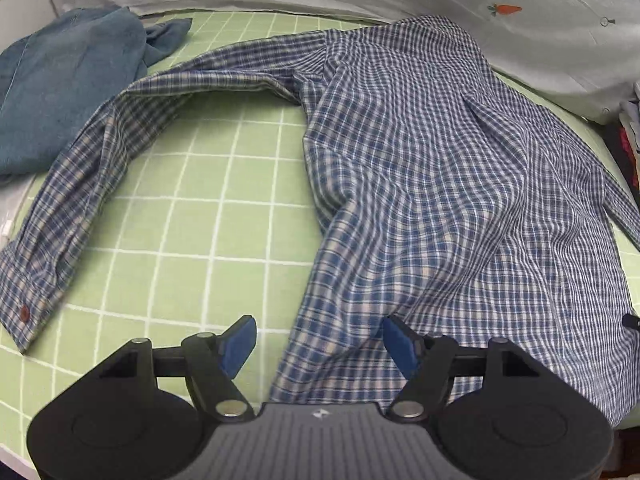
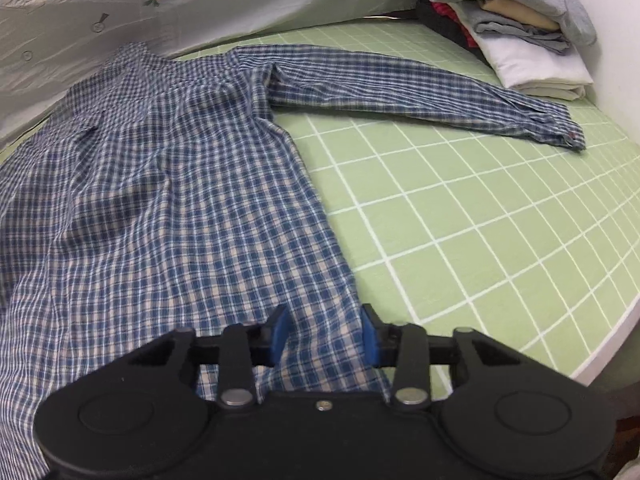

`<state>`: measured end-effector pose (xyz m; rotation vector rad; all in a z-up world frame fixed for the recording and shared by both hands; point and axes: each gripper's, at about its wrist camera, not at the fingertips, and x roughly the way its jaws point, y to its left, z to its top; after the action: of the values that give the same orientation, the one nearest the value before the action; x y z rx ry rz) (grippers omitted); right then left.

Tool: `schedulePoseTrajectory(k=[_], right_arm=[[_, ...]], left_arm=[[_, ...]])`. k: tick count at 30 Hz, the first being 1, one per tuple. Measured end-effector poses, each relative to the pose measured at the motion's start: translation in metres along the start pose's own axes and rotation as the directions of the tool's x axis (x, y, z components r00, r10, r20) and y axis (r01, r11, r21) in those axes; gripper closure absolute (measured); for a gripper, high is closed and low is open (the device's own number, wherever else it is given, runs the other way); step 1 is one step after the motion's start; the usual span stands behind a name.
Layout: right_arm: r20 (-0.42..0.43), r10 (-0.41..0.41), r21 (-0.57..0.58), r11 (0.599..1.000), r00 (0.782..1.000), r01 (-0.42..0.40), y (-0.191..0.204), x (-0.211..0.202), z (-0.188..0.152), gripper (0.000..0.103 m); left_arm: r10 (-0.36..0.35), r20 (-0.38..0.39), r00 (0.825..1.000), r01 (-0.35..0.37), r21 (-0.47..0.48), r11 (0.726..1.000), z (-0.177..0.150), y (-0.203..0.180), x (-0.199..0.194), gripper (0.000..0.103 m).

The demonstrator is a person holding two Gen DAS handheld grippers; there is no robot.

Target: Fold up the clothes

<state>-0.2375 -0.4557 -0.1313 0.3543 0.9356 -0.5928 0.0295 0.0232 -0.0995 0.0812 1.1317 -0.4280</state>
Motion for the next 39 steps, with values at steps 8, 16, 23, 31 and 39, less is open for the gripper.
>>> schedulePoseTrajectory(k=[8,16,23,31,39], right_arm=[[0.013,0.053,-0.055,0.997,0.999,-0.052,-0.024,0.001,0.002,0.102],[-0.035,0.132,-0.051,0.990,0.991,-0.133,-0.053,0.008,0.018,0.100],[0.072,0.105,0.070,0.991,0.992,-0.110,-0.091,0.020,0.062,0.054],[0.169,-0.151,0.053,0.988,0.974,0.144,-0.125,0.069,0.140,0.036],[0.095,-0.272,0.125,0.957,0.957,0.260,-0.186,0.119,0.174,0.041]], left_arm=[[0.071,0.013,0.997,-0.070,-0.068,0.995,-0.002,-0.040,0.003,0.032],[0.116,0.011,0.993,-0.114,-0.083,0.990,0.000,-0.077,0.010,0.032],[0.149,0.036,0.988,-0.144,-0.100,0.985,0.015,-0.109,0.010,0.032],[0.185,0.052,0.981,-0.180,-0.092,0.979,0.043,-0.153,0.016,0.029],[0.222,0.034,0.974,-0.220,-0.046,0.974,0.071,-0.189,0.034,0.028]])
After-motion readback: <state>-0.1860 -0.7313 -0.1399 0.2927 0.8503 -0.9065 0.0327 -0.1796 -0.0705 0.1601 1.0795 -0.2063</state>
